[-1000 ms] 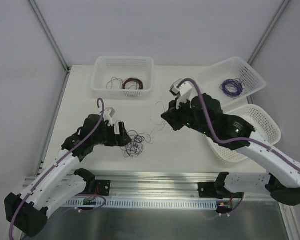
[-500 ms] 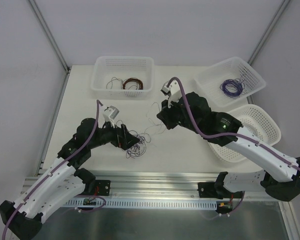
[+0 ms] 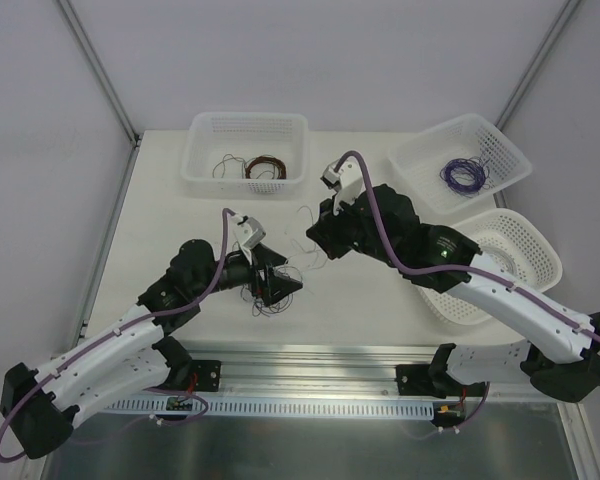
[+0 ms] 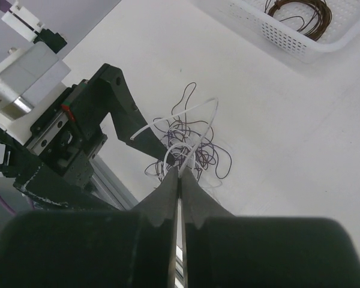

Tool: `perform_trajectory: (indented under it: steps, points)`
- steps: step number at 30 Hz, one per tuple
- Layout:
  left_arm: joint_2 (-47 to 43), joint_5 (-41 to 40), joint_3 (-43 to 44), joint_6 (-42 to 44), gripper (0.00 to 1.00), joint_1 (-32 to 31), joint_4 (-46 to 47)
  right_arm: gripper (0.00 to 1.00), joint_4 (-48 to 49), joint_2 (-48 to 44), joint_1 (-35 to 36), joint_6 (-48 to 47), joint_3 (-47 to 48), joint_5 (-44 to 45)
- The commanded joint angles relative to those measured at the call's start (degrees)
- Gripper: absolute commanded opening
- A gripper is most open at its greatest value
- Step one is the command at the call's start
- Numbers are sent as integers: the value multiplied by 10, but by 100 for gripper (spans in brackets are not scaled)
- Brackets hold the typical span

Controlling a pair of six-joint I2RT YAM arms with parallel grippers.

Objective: Untangle the cables

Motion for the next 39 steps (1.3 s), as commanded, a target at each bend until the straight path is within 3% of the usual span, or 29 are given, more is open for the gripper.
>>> perform_trajectory:
  steps: [1,4,5,6,7,13,17,27,39]
  points:
    - [27,-16,9,36,79,-20,75,1,29,-8,1,16,-4,-13]
    - [51,-28,16,31,49,-23,77,1,26,-13,1,14,-9,-11]
    - [54,-33,16,27,24,-23,76,1,22,-19,0,13,-10,-9]
    - [58,-62,16,22,9,-23,73,1,13,-23,0,11,-12,-4]
    - [59,-83,17,11,0,-23,67,1,9,-30,0,9,-14,6]
    - [70,-247,26,-23,0,-19,2,1,-55,-98,-4,-3,-46,70]
    - [81,-288,31,-53,0,4,-24,1,-102,-151,-10,-2,-63,115]
    - [170,-296,35,-124,0,126,-154,1,-172,-247,-23,-58,-21,213]
    - [180,-344,20,-135,0,230,-228,1,-212,-295,-25,-95,-3,326]
